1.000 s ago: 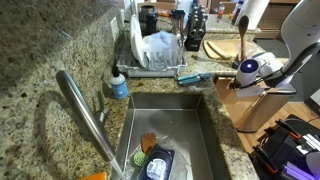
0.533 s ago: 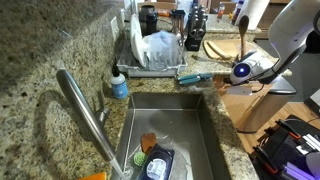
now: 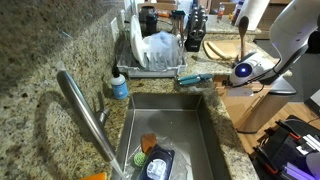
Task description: Close the top drawer.
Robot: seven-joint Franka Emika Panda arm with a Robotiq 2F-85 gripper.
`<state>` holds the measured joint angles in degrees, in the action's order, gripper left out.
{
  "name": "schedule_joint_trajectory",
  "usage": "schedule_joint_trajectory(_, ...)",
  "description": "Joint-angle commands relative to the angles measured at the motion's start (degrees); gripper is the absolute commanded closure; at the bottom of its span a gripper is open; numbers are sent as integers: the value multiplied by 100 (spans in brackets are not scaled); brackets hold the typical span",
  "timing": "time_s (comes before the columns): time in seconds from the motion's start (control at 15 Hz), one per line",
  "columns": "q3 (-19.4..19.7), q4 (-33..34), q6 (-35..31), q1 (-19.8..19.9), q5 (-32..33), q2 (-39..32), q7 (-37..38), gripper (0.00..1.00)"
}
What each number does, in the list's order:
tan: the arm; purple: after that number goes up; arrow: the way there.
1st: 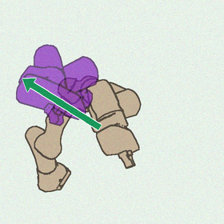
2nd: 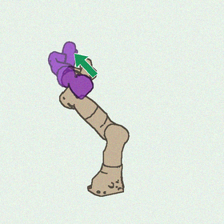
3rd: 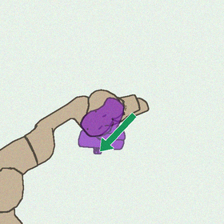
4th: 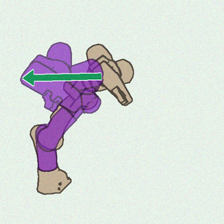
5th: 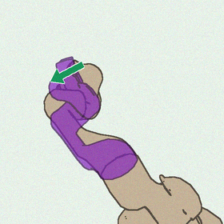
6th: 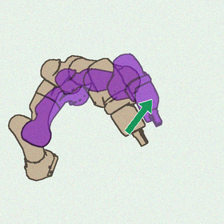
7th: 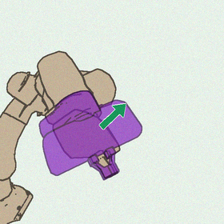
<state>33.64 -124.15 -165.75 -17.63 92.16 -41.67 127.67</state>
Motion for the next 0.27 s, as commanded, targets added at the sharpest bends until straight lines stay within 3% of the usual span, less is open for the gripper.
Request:
schedule_joint_trajectory(0.0,444,-1050,-740,2,456,1325,-785,0)
schedule_joint_trajectory(0.13,795,-1450,-1041,-14,648,1943,-979,0)
schedule_joint_trajectory(0.2,553,-879,-829,-29,430,1175,-658,0)
